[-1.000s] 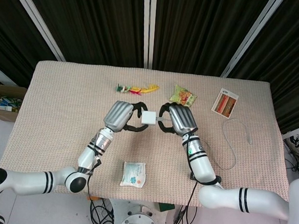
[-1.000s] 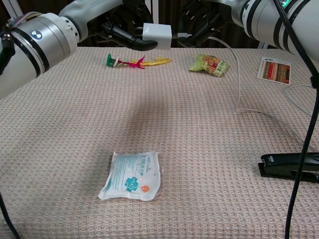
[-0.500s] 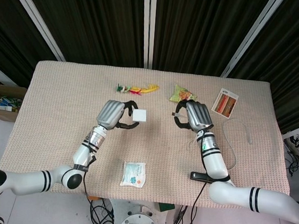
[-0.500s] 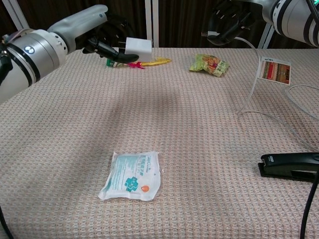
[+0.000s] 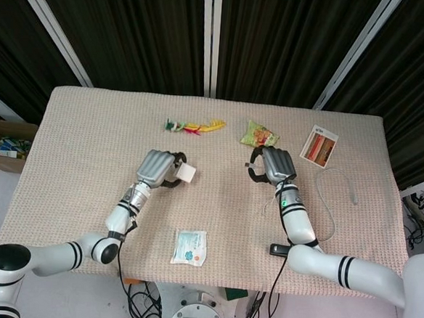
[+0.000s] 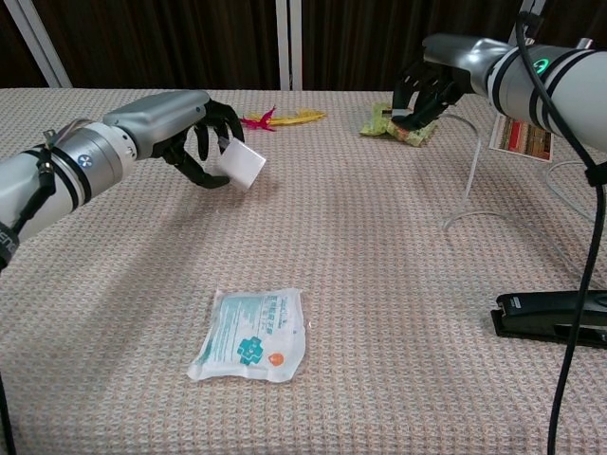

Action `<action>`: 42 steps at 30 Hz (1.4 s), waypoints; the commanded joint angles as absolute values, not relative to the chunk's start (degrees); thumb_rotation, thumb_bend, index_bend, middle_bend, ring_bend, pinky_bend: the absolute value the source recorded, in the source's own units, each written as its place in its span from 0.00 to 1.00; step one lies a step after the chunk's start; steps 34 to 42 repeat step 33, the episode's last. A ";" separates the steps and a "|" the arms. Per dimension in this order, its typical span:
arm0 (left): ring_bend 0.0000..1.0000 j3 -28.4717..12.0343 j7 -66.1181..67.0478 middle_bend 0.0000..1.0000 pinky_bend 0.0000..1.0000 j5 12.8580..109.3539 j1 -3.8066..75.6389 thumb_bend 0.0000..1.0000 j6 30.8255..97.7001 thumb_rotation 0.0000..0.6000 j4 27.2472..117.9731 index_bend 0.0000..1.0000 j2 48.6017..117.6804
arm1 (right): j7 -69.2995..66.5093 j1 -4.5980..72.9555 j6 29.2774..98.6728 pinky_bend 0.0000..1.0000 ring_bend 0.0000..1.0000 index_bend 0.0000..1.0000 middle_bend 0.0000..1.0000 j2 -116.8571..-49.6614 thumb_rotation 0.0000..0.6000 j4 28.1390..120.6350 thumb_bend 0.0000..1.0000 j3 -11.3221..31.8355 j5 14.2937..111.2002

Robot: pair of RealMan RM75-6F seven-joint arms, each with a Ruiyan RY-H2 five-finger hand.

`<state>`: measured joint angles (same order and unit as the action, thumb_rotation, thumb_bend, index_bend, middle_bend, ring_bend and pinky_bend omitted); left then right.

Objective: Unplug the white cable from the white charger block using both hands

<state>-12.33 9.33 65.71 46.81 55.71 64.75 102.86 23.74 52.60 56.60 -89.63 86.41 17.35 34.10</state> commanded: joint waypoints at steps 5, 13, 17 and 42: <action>0.16 -13.61 14.72 0.16 0.36 59.85 42.77 0.09 57.73 0.55 75.43 0.15 94.13 | 21.08 52.90 51.53 0.15 0.05 0.00 0.04 -91.04 1.00 81.35 0.08 16.69 34.41; 0.17 -10.08 10.95 0.18 0.36 65.66 32.12 0.09 69.29 0.79 84.45 0.15 79.64 | 12.07 43.02 56.15 0.15 0.04 0.00 0.08 -75.31 1.00 93.74 0.13 13.42 52.33; 0.17 -7.18 8.55 0.18 0.35 69.35 26.16 0.09 75.17 1.00 87.13 0.17 72.72 | 8.03 36.61 59.57 0.14 0.04 0.00 0.08 -65.63 1.00 98.70 0.16 9.14 62.68; 0.17 4.59 1.87 0.19 0.28 81.61 4.60 0.09 95.57 1.00 89.04 0.20 66.48 | -11.94 12.21 85.50 0.14 0.04 0.00 0.09 -60.38 1.00 91.30 0.18 -2.26 84.39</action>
